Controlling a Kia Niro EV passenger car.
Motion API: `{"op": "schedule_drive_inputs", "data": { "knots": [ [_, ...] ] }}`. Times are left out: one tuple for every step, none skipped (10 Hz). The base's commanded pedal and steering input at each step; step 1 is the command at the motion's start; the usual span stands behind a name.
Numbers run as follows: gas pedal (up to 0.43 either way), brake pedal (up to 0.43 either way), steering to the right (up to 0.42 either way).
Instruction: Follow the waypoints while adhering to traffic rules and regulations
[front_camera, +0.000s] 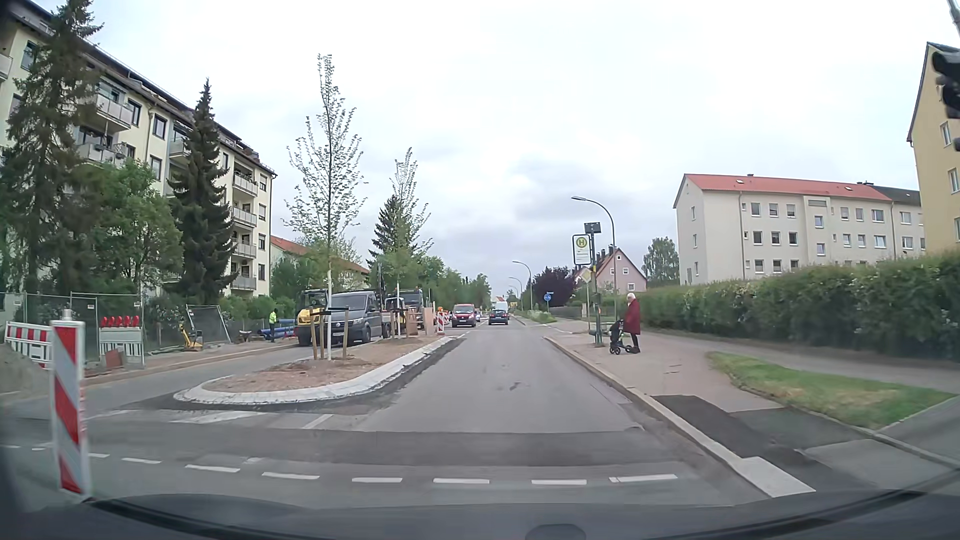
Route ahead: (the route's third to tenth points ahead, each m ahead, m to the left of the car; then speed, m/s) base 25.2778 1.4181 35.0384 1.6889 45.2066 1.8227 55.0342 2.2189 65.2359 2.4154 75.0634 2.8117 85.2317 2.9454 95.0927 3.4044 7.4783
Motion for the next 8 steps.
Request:
{"op": "schedule_drive_inputs", "data": {
  "knots": [
    [0.130, 0.000, -0.005],
    [0.130, 0.000, -0.005],
    [0.118, 0.000, -0.005],
    [0.118, 0.000, -0.005],
    [0.118, 0.000, -0.005],
    [0.118, 0.000, -0.005],
    [0.118, 0.000, -0.005],
    [0.118, 0.000, -0.005]
  ]
}}
